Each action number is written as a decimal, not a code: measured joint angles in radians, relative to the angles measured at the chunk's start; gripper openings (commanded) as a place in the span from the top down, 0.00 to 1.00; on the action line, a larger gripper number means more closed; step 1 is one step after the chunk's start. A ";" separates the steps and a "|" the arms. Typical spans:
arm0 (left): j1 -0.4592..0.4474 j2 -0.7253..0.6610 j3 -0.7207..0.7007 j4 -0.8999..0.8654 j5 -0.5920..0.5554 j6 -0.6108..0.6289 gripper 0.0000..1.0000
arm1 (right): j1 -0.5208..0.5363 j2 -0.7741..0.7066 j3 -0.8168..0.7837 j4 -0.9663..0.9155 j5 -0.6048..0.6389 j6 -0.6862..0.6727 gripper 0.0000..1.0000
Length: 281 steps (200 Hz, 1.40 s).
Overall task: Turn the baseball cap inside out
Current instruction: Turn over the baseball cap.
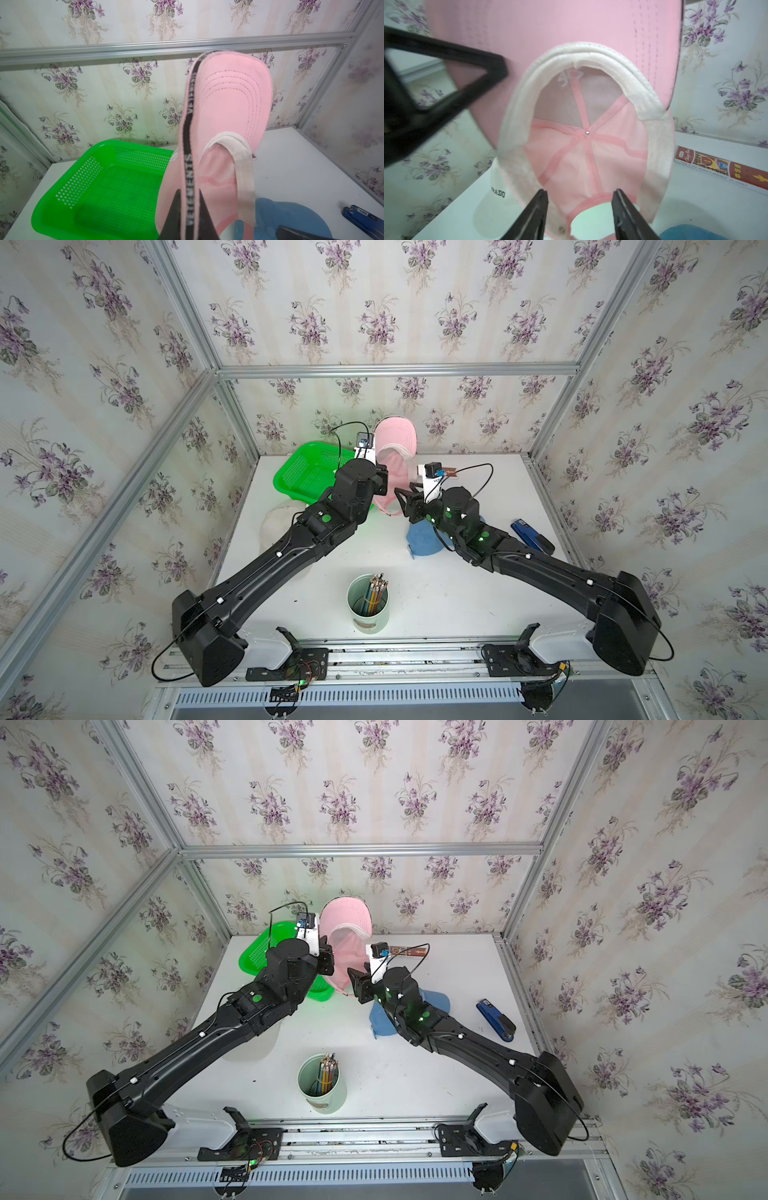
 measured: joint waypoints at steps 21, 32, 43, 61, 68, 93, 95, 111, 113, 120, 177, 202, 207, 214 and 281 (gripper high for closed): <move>0.003 -0.007 -0.012 0.021 0.047 0.060 1.00 | -0.005 -0.052 0.017 -0.048 0.048 -0.039 0.34; 0.010 -0.013 -0.012 0.019 0.092 0.101 1.00 | -0.018 -0.066 0.040 -0.086 0.082 -0.073 0.33; 0.021 -0.015 -0.001 0.002 0.146 0.137 1.00 | -0.041 -0.072 0.070 -0.130 0.119 -0.099 0.32; 0.047 -0.015 0.018 -0.029 0.223 0.180 1.00 | -0.083 -0.093 0.095 -0.188 0.159 -0.131 0.30; 0.059 -0.015 0.023 -0.038 0.249 0.194 1.00 | -0.100 -0.106 0.097 -0.206 0.163 -0.140 0.29; 0.094 -0.015 0.025 -0.073 0.367 0.223 1.00 | -0.150 -0.138 0.096 -0.242 0.161 -0.161 0.28; 0.095 -0.015 0.026 -0.076 0.377 0.224 1.00 | -0.151 -0.138 0.096 -0.243 0.158 -0.163 0.27; 0.103 -0.012 0.027 -0.087 0.464 0.231 1.00 | -0.153 -0.134 0.097 -0.249 0.118 -0.182 0.27; 0.104 -0.011 0.027 -0.087 0.473 0.232 1.00 | -0.153 -0.132 0.097 -0.249 0.114 -0.183 0.27; 0.108 -0.009 0.027 -0.089 0.510 0.233 1.00 | -0.152 -0.126 0.099 -0.248 0.094 -0.190 0.28; 0.163 -0.010 0.002 -0.080 0.755 0.237 1.00 | -0.199 -0.113 0.095 -0.232 -0.010 -0.209 0.59; 0.186 -0.017 -0.015 -0.060 0.829 0.224 1.00 | -0.230 -0.131 0.072 -0.208 -0.124 -0.204 0.88; 0.192 -0.017 -0.019 -0.055 0.838 0.222 1.00 | -0.232 -0.133 0.067 -0.201 -0.153 -0.204 0.92; 0.204 -0.016 -0.023 -0.046 0.849 0.217 1.00 | -0.232 -0.134 0.062 -0.190 -0.194 -0.204 0.97; 0.210 0.081 0.077 -0.077 0.781 0.166 0.01 | -0.240 -0.130 0.040 -0.168 -0.227 -0.189 1.00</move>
